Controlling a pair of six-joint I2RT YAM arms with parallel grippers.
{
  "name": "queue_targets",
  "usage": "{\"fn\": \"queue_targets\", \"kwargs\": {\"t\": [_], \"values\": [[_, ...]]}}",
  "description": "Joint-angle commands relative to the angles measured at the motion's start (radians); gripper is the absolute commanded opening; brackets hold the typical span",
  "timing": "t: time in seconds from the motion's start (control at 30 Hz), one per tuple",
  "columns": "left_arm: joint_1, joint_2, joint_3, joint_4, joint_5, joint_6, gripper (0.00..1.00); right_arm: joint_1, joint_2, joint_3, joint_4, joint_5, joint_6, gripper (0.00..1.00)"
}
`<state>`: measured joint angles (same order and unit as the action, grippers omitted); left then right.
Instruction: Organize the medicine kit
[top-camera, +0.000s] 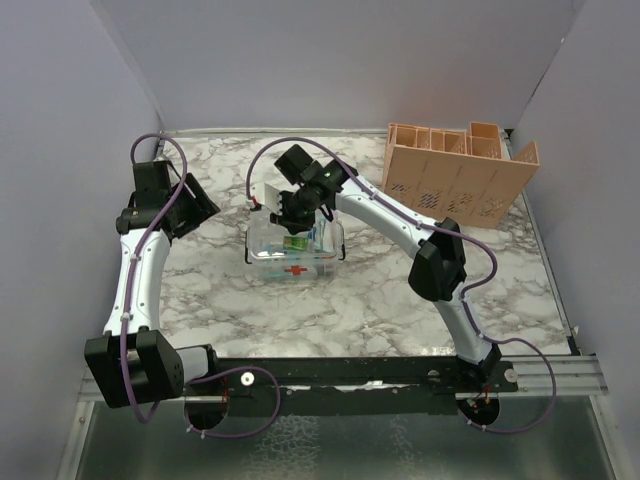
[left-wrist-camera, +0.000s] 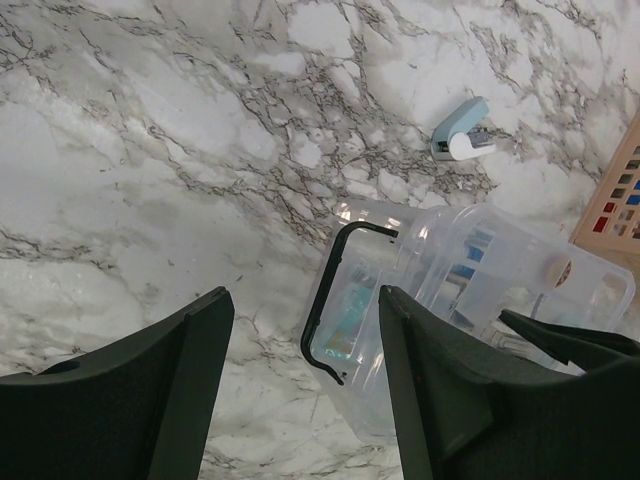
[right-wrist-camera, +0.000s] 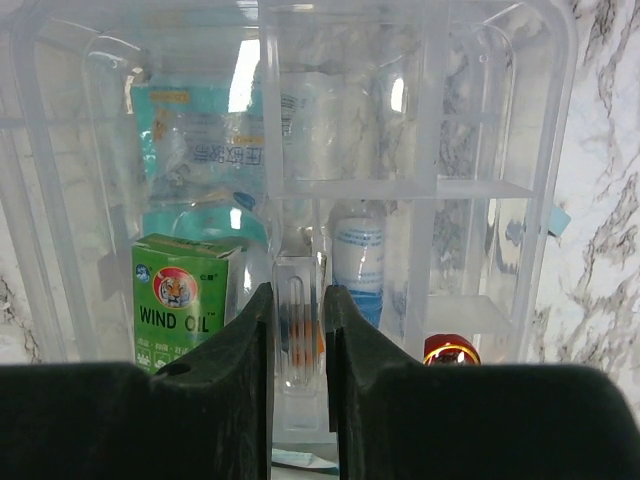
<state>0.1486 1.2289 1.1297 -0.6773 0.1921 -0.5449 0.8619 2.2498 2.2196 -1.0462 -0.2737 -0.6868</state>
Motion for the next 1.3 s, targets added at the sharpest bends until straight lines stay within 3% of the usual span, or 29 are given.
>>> {"fn": "queue_targets", "kwargs": {"t": [0.0,0.33,0.7,0.97,1.27], "values": [[0.005,-0.022,0.002,0.028,0.027,-0.005,0.63,0.001,-0.015,0.003,-0.064,-0.097,0.0,0.01],[0.005,-0.025,-0.007,0.033,0.04,-0.007,0.63,-0.011,-0.038,0.028,-0.107,-0.154,0.023,0.01],[0.006,-0.027,-0.012,0.034,0.05,-0.007,0.63,-0.011,-0.003,-0.001,-0.076,-0.097,0.023,0.02],[0.006,-0.021,-0.012,0.04,0.063,-0.004,0.63,-0.011,0.01,-0.008,-0.074,-0.072,0.04,0.21],[0.006,-0.006,-0.008,0.045,0.079,-0.001,0.63,-0.011,-0.002,0.05,-0.043,-0.099,0.083,0.36]]}}
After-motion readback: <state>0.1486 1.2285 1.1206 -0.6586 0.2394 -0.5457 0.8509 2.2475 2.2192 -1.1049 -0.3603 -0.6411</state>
